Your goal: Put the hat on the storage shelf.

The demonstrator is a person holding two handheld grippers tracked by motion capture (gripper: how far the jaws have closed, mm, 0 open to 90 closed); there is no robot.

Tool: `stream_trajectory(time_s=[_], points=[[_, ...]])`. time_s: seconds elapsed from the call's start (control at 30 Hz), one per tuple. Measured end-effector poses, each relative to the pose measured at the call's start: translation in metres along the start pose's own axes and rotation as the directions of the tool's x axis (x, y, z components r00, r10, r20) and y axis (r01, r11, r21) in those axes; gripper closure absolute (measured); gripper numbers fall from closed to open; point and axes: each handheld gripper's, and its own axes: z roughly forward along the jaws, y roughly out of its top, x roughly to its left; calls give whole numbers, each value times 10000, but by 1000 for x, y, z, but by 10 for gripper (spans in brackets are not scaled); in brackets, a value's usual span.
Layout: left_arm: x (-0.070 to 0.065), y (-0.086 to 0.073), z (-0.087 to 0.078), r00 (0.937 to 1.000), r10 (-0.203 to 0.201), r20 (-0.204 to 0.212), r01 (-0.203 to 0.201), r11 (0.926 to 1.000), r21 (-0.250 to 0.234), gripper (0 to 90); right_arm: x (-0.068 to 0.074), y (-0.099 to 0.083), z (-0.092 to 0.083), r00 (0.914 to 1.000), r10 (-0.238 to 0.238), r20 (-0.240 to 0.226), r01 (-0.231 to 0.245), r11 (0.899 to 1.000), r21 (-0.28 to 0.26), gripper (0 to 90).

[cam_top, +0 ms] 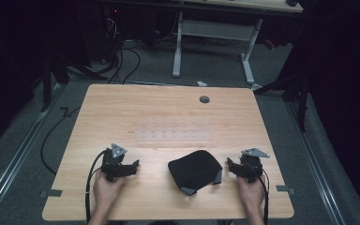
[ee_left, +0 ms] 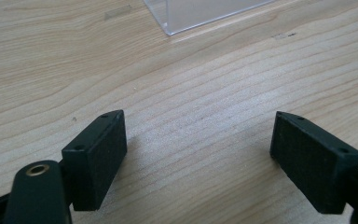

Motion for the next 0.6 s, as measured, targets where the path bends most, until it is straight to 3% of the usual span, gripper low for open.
stream_trajectory(time_s=[0.6], points=[[-1, 0, -1, 9998, 100, 177, -100, 10000, 2, 233, 0, 1, 0, 10000, 11, -18, -11, 10000, -6, 336]])
